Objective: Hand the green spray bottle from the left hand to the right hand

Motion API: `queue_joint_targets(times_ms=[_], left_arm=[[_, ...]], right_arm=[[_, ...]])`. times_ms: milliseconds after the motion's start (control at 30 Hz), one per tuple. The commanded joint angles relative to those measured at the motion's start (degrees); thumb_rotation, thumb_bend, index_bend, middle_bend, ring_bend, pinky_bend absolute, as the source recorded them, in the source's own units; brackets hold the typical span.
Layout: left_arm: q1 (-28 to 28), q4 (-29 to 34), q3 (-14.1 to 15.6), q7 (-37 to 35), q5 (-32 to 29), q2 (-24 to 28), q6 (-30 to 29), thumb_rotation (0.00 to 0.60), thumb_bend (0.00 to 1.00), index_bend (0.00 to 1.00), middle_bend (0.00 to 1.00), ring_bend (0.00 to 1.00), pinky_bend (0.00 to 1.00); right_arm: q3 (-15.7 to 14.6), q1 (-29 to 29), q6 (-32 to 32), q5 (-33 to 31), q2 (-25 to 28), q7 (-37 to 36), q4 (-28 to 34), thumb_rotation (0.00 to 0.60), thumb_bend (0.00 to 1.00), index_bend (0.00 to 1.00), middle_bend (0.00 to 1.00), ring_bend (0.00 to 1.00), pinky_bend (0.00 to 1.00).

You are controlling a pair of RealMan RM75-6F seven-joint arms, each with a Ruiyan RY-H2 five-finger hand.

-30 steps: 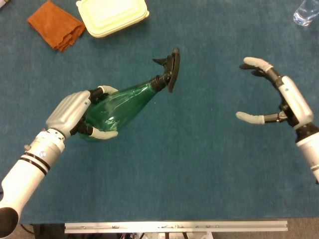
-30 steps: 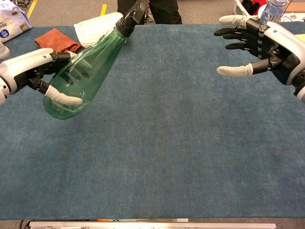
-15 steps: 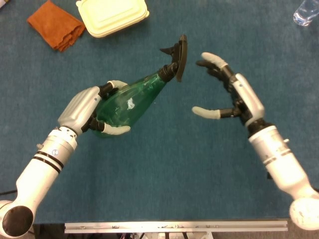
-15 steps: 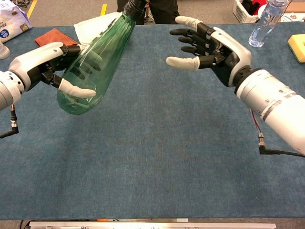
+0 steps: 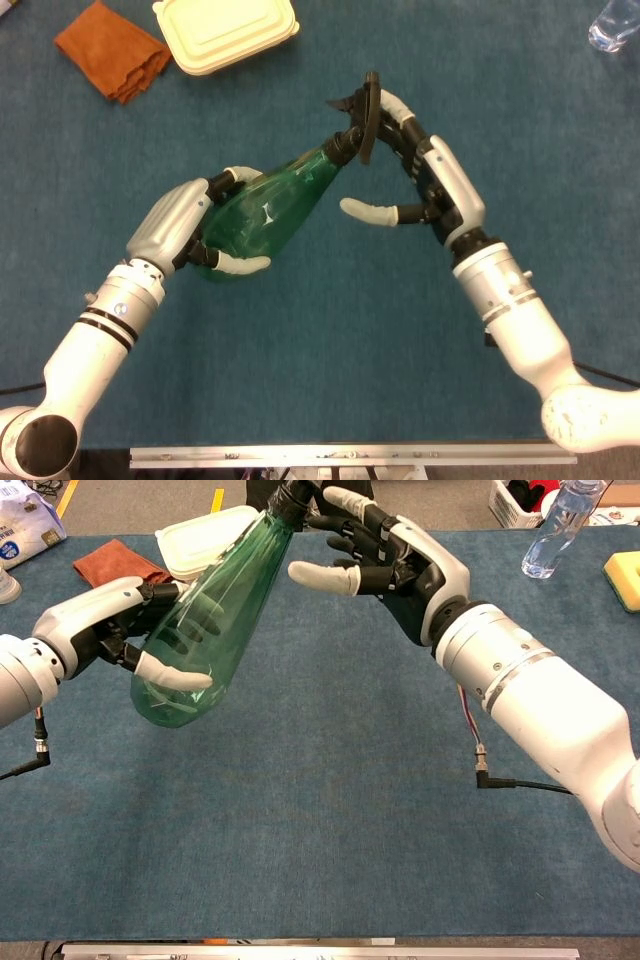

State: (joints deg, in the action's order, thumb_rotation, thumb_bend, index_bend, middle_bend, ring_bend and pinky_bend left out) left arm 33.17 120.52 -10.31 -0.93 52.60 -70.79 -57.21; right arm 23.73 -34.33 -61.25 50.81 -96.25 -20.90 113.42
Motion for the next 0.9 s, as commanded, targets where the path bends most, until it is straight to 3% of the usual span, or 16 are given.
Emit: queue_joint_targets(times_ms=[33,533,900], left_arm=[[0.3,0.1,-0.3,-0.4,-0.8,-0.1,0.3,0.6,0.17,0.44,0.42,0.35,0.58],[1.0,0.8,-1.2,-2.4,-2.8,0.3,1.4,0.6,0.17,0.44,0.42,0.35,0.58],[1.3,1.3,-1.7,-5.0,-3.5,1.8,3.2,0.6,0.17,0.44,0.43,0.36,0.58]], right_arm=[[0.8,-0.9,-0.8,-0.5,-1.7,0.9,-0.4,0.6,0.0,0.09,0.15,0.06,0.05],[5.6,-5.8,-2.2,-4.9,-8.4,4.7,-2.7,0.6,0.0,0.09,0.15,0.06,0.05],[8.3,-7.4,-3.6,-6.0,-12.3,4.1,-4.8,0.6,0.15,0.1,0.24,0.12,0.08]])
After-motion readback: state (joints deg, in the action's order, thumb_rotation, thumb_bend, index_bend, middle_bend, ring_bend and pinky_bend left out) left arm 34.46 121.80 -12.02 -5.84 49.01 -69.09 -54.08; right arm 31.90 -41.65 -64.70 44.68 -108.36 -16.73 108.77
